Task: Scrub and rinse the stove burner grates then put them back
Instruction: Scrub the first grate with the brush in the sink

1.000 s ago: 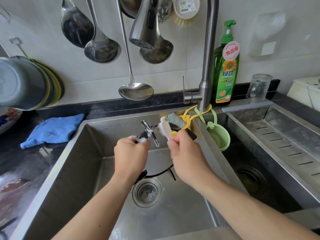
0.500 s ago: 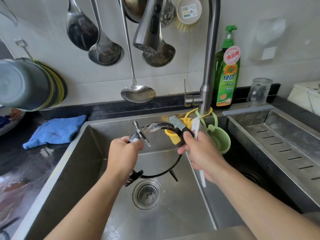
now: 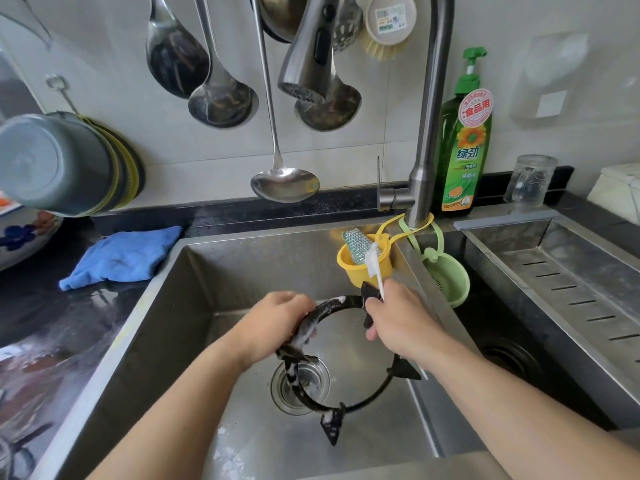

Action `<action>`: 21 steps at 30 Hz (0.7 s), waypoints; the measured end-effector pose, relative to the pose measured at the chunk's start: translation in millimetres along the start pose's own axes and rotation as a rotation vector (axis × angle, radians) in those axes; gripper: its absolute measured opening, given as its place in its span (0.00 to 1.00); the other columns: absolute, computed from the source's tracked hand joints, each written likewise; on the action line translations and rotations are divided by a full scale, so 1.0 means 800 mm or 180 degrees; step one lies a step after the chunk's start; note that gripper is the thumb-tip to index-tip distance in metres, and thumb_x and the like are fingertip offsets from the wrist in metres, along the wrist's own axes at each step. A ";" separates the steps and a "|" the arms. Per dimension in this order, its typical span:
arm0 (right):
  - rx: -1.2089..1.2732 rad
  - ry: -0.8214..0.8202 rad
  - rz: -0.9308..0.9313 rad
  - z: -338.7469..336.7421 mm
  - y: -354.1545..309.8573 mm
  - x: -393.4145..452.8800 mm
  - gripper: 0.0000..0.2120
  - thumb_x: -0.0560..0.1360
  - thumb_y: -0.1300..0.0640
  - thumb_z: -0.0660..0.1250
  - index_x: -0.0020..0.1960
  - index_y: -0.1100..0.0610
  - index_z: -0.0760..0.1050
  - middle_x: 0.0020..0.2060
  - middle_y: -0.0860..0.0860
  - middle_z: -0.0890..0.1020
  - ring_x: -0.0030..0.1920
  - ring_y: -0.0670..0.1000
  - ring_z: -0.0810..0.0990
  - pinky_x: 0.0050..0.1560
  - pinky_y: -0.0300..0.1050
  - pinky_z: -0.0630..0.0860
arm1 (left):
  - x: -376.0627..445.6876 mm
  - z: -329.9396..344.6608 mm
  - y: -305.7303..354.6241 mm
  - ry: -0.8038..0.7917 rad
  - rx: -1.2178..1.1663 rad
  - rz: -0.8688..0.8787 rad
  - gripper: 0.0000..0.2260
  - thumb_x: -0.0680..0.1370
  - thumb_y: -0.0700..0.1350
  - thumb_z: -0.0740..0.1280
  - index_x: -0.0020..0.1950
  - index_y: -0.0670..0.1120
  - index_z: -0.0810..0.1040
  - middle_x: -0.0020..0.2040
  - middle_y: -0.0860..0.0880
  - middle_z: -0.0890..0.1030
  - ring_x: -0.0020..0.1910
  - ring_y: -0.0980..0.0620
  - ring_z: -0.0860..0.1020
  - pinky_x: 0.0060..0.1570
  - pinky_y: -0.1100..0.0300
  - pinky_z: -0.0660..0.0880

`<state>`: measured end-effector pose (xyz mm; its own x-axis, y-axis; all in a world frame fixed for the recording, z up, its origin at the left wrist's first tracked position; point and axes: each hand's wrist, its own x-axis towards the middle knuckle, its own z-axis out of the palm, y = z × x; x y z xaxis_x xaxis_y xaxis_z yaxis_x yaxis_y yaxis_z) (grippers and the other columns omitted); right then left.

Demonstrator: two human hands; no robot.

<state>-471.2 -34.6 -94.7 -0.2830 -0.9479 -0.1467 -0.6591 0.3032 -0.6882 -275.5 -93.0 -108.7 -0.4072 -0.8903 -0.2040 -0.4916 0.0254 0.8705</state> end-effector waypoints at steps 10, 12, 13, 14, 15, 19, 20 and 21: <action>0.0401 0.0148 -0.0230 -0.001 -0.002 0.006 0.18 0.83 0.41 0.52 0.50 0.51 0.75 0.41 0.46 0.83 0.44 0.49 0.78 0.40 0.43 0.71 | 0.009 0.020 -0.001 0.1095 0.1057 0.0118 0.14 0.76 0.46 0.69 0.32 0.45 0.72 0.25 0.47 0.76 0.25 0.49 0.74 0.30 0.55 0.76; 0.0309 0.0274 -0.0375 -0.006 -0.007 -0.002 0.28 0.83 0.36 0.45 0.52 0.51 0.77 0.45 0.50 0.81 0.48 0.53 0.78 0.47 0.48 0.72 | 0.007 0.016 0.002 0.1236 0.0663 0.0031 0.14 0.75 0.43 0.70 0.31 0.45 0.71 0.24 0.50 0.73 0.25 0.47 0.77 0.25 0.57 0.76; 0.0254 0.0251 -0.0471 -0.005 -0.008 -0.007 0.30 0.83 0.37 0.43 0.54 0.53 0.78 0.47 0.53 0.81 0.49 0.54 0.78 0.49 0.50 0.72 | 0.008 0.013 0.002 0.1275 0.0391 -0.0034 0.12 0.75 0.41 0.70 0.33 0.44 0.71 0.26 0.49 0.73 0.26 0.45 0.79 0.25 0.58 0.76; 0.0202 0.0175 -0.0562 -0.004 -0.009 -0.011 0.29 0.84 0.39 0.43 0.53 0.55 0.78 0.46 0.55 0.81 0.46 0.54 0.78 0.47 0.50 0.72 | 0.009 0.012 0.003 0.1303 0.0136 -0.0095 0.11 0.75 0.40 0.69 0.34 0.42 0.72 0.28 0.47 0.73 0.27 0.44 0.79 0.25 0.58 0.77; 0.0145 0.0056 -0.0630 -0.001 -0.007 -0.013 0.27 0.85 0.43 0.46 0.50 0.58 0.77 0.46 0.56 0.82 0.40 0.53 0.77 0.42 0.49 0.72 | 0.011 0.012 0.002 0.1327 -0.0066 -0.0136 0.09 0.75 0.39 0.69 0.36 0.41 0.72 0.29 0.46 0.72 0.28 0.44 0.78 0.24 0.56 0.78; 0.0108 -0.0247 -0.0875 0.011 -0.002 -0.014 0.18 0.84 0.53 0.56 0.37 0.56 0.71 0.51 0.56 0.84 0.21 0.43 0.66 0.26 0.36 0.61 | 0.014 0.013 -0.002 0.1292 -0.0248 -0.0106 0.06 0.71 0.40 0.68 0.37 0.44 0.72 0.29 0.48 0.71 0.30 0.46 0.76 0.32 0.40 0.81; 0.0166 -0.0232 -0.0926 0.011 -0.002 -0.012 0.18 0.84 0.53 0.58 0.37 0.55 0.72 0.45 0.54 0.84 0.21 0.42 0.66 0.27 0.37 0.61 | 0.013 0.014 -0.001 0.1263 -0.0226 -0.0086 0.06 0.71 0.40 0.68 0.36 0.44 0.71 0.29 0.47 0.71 0.29 0.46 0.75 0.32 0.41 0.81; 0.0192 -0.0232 -0.0975 0.012 -0.002 -0.011 0.17 0.84 0.52 0.58 0.38 0.54 0.73 0.40 0.52 0.83 0.23 0.43 0.66 0.28 0.39 0.63 | 0.012 0.016 0.000 0.1244 -0.0194 -0.0069 0.07 0.71 0.39 0.68 0.36 0.44 0.71 0.30 0.47 0.71 0.29 0.47 0.75 0.31 0.43 0.81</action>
<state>-461.2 -27.3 -99.0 -0.0255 -0.9994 0.0248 -0.6628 -0.0017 -0.7488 -289.1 -95.6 -116.0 -0.0676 -0.9966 -0.0470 -0.4455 -0.0120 0.8952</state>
